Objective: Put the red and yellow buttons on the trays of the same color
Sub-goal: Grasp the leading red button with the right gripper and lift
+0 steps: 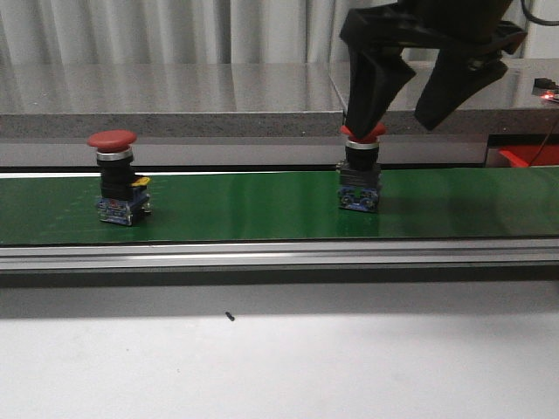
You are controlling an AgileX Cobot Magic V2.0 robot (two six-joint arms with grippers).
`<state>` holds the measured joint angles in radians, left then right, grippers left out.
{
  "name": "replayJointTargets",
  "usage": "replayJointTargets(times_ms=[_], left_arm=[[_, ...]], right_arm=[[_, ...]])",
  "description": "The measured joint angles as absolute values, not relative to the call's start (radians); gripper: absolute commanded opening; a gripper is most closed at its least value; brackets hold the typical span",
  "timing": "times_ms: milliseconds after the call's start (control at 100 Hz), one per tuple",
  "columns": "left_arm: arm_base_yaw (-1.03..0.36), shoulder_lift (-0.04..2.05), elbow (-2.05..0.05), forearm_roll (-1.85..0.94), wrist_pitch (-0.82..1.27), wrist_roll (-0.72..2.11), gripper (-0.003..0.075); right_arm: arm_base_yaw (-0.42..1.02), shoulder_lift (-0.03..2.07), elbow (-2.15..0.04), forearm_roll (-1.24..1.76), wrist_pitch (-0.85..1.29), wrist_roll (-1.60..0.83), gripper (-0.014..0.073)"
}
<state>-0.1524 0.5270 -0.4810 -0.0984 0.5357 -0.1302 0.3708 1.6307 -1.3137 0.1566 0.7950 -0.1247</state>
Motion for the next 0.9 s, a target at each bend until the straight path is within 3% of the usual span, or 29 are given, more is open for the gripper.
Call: replayJointTargets(times_ms=[320, 400, 690, 900], left_arm=[[-0.152, 0.527, -0.481, -0.098, 0.536, -0.130, -0.0020], [-0.152, 0.527, -0.481, -0.098, 0.536, -0.130, -0.0020], [-0.152, 0.527, -0.481, -0.098, 0.536, -0.130, -0.0020], [-0.152, 0.527, -0.481, -0.098, 0.536, -0.130, -0.0020]], right_arm=[[0.371, 1.723, -1.323, 0.159, 0.689, -0.130, 0.0205], [0.371, 1.723, -1.325, 0.159, 0.679, -0.130, 0.0152], [0.362, 1.682, -1.325, 0.159, 0.678, -0.132, 0.0143], [0.255, 1.564, -1.325, 0.159, 0.680, -0.122, 0.0143]])
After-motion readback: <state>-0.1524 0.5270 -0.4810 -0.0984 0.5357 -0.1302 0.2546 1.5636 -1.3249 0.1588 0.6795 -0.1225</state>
